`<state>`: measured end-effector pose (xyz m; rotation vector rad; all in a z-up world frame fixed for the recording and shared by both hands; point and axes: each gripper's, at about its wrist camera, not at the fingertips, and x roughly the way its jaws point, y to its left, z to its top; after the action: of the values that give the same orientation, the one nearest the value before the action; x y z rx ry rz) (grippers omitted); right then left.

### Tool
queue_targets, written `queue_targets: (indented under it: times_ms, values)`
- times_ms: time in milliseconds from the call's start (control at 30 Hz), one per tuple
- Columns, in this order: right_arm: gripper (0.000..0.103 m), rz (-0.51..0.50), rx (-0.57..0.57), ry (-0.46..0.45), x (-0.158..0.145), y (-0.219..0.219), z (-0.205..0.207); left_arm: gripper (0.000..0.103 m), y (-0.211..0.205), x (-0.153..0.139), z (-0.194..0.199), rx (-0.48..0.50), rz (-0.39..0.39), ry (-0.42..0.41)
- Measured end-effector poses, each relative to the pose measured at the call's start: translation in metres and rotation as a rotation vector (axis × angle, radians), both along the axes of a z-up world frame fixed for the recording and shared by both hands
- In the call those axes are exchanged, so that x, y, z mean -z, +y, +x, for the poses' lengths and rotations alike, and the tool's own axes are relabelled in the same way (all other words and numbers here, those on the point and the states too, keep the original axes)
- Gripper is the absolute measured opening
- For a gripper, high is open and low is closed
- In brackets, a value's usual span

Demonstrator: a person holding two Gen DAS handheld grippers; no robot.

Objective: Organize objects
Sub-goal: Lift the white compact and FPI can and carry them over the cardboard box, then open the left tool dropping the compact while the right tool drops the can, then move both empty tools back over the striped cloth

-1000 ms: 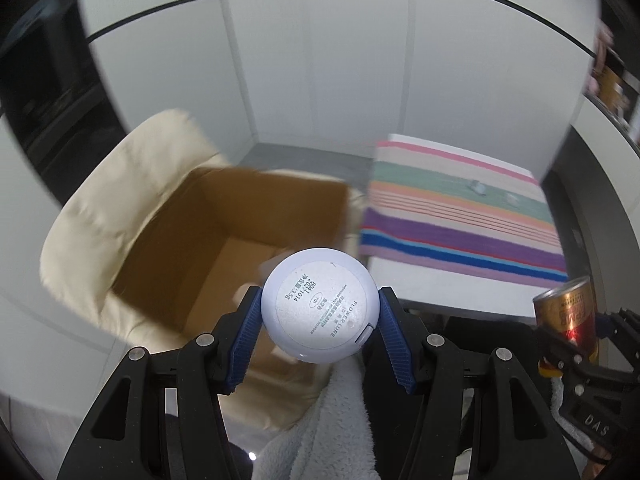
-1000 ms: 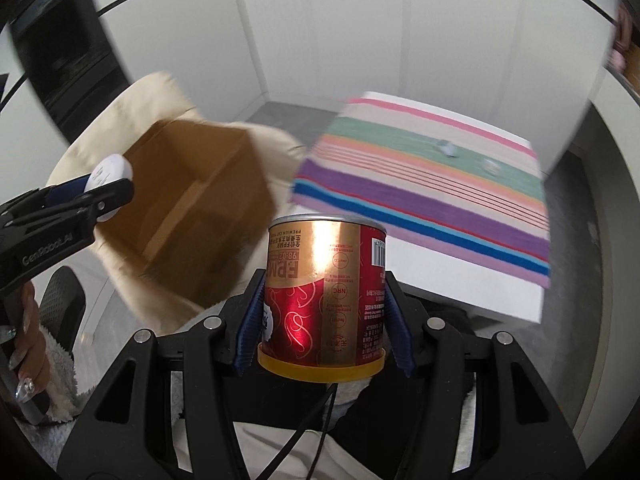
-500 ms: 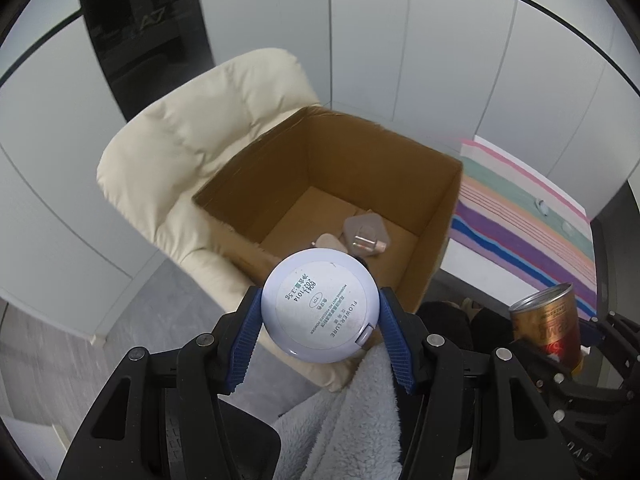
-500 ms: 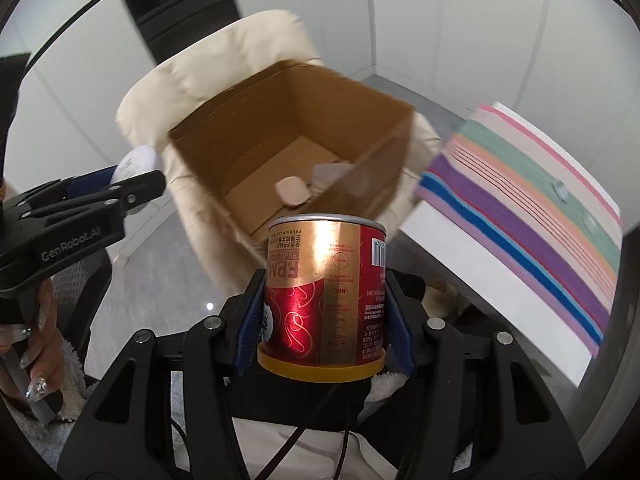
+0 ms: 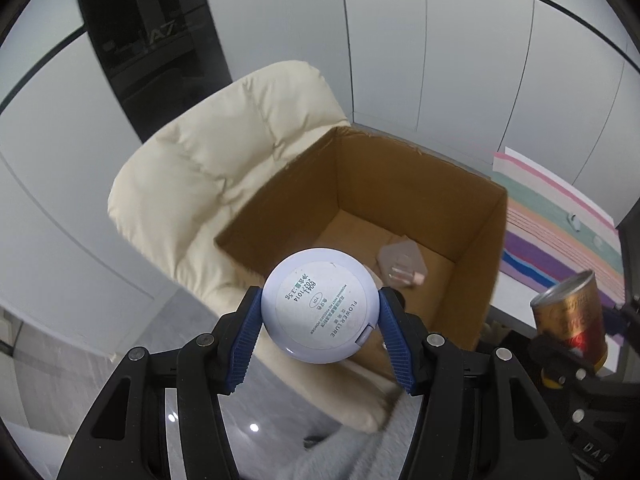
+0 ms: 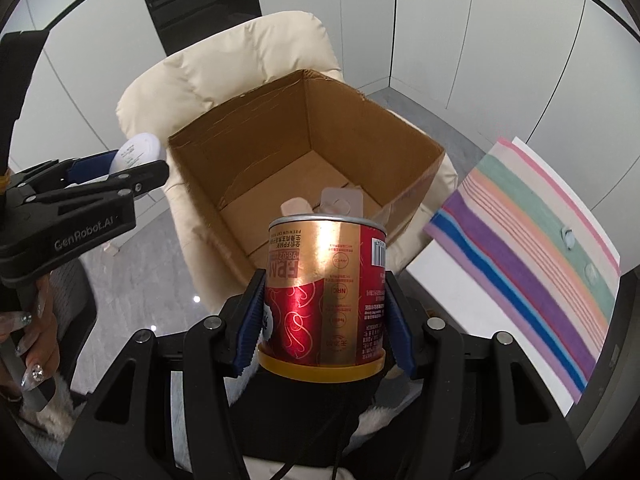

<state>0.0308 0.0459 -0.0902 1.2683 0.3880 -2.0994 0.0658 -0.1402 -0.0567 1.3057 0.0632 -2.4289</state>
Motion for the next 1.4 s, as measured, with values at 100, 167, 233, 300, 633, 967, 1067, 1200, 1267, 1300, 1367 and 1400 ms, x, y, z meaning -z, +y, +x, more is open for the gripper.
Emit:
queue_targets:
  times_ms: [100,167,233,300,633,967,1067,1200,1267,1300,1367,1400]
  values:
    - [0.057,-0.005,-0.002,0.000,0.002,-0.014,-0.018,0.058,-0.014,0.007,-0.020,-0.011,-0.010,-0.002]
    - [0.057,-0.006,-0.006,0.008,0.004,-0.025,-0.031,0.058,-0.024,0.012,-0.036,-0.023,0.007,-0.006]
    - [0.057,0.002,-0.003,0.008,0.007,-0.035,-0.043,0.058,-0.033,0.017,-0.051,-0.028,0.021,-0.012]
    - [0.057,0.000,0.003,0.009,0.010,-0.043,-0.056,0.058,-0.040,0.019,-0.063,-0.035,0.028,-0.012]
    - [0.057,0.008,0.008,0.000,0.028,-0.078,-0.098,0.058,-0.078,0.027,-0.091,-0.077,0.077,-0.004]
    - [0.092,-0.006,0.030,-0.028,0.042,-0.086,-0.112,0.087,-0.088,0.033,-0.091,-0.118,0.137,-0.023]
    - [0.096,-0.013,0.040,-0.005,0.038,-0.084,-0.110,0.090,-0.085,0.029,-0.089,-0.120,0.113,-0.006]
    - [0.096,-0.015,0.041,-0.019,0.036,-0.081,-0.108,0.090,-0.080,0.027,-0.088,-0.101,0.112,-0.002]
    - [0.096,-0.013,0.042,-0.017,0.035,-0.079,-0.106,0.090,-0.076,0.026,-0.088,-0.091,0.099,-0.002]
    - [0.096,-0.011,0.044,-0.015,0.034,-0.078,-0.105,0.090,-0.074,0.025,-0.088,-0.087,0.092,0.000]
    - [0.096,-0.005,0.047,-0.013,0.034,-0.078,-0.103,0.090,-0.070,0.024,-0.088,-0.073,0.081,0.006]
    - [0.096,-0.002,0.051,-0.011,0.033,-0.077,-0.102,0.090,-0.068,0.023,-0.088,-0.066,0.078,0.010]
